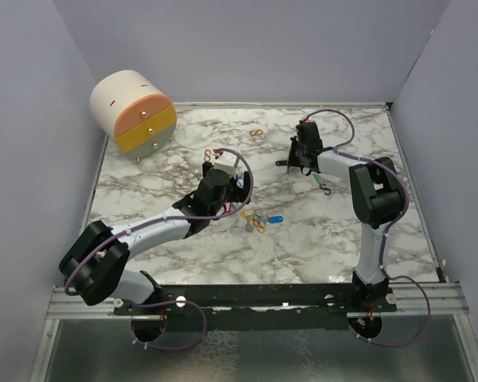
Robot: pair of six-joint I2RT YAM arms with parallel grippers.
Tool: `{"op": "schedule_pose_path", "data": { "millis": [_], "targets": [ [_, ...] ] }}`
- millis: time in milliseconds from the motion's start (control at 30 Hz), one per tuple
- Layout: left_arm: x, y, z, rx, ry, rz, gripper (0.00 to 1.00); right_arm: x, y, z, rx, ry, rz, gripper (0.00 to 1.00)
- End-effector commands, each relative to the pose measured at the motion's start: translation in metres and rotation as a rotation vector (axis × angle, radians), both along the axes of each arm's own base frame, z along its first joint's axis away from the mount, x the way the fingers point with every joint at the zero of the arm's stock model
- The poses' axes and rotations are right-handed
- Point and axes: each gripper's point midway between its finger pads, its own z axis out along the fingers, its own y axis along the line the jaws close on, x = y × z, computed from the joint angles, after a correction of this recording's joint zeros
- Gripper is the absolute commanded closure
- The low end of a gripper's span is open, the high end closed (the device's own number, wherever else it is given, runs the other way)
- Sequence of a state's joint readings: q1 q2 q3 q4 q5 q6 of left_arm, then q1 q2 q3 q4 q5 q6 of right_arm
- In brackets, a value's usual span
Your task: Put the keys on the keyring
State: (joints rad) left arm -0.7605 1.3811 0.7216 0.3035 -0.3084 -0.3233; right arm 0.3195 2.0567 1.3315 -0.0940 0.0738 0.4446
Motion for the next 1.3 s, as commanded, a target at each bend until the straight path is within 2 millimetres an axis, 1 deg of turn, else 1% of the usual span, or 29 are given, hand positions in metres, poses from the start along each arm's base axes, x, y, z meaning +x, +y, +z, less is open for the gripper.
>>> {"op": "schedule_pose_path", "data": {
  "millis": [0,33,100,233,300,400,500,567,767,867,1067,1267],
  "targets": [
    [0.001,0.007,0.000,0.007,-0.008,0.022,0.01,-0.002,-0.009,0.024,-0.036,-0.078,0.008,1.00],
    [0.002,0.007,-0.001,0.009,-0.006,0.022,0.01,-0.004,-0.008,0.033,-0.039,-0.107,0.024,1.00],
    [0.002,0.006,-0.002,0.010,-0.004,0.021,0.02,-0.010,-0.004,0.044,-0.045,-0.150,0.067,1.00],
    [0.004,0.006,-0.012,0.032,0.012,0.027,0.03,-0.031,0.010,0.062,-0.043,-0.227,0.169,1.00],
    [0.005,0.007,-0.019,0.041,0.031,0.035,0.04,-0.048,0.016,0.060,-0.046,-0.236,0.211,1.00],
    [0.008,0.006,-0.030,0.054,0.070,0.049,0.06,-0.067,0.030,0.065,-0.051,-0.269,0.278,1.00],
    [0.012,0.007,-0.042,0.082,0.114,0.070,0.07,-0.082,0.040,0.071,-0.075,-0.296,0.333,1.00],
    [0.014,0.008,-0.048,0.098,0.132,0.090,0.09,-0.090,0.043,0.076,-0.087,-0.316,0.368,1.00],
    [0.015,0.017,-0.060,0.126,0.176,0.137,0.14,-0.112,0.039,0.087,-0.081,-0.377,0.422,1.00],
    [0.011,0.019,-0.066,0.134,0.201,0.140,0.17,-0.117,0.037,0.095,-0.075,-0.389,0.427,1.00],
    [0.003,0.024,-0.081,0.165,0.250,0.139,0.21,-0.124,0.042,0.110,-0.045,-0.418,0.456,1.00],
    [-0.004,0.028,-0.097,0.193,0.293,0.139,0.23,-0.126,0.042,0.109,-0.048,-0.412,0.465,1.00]
  ]
}}
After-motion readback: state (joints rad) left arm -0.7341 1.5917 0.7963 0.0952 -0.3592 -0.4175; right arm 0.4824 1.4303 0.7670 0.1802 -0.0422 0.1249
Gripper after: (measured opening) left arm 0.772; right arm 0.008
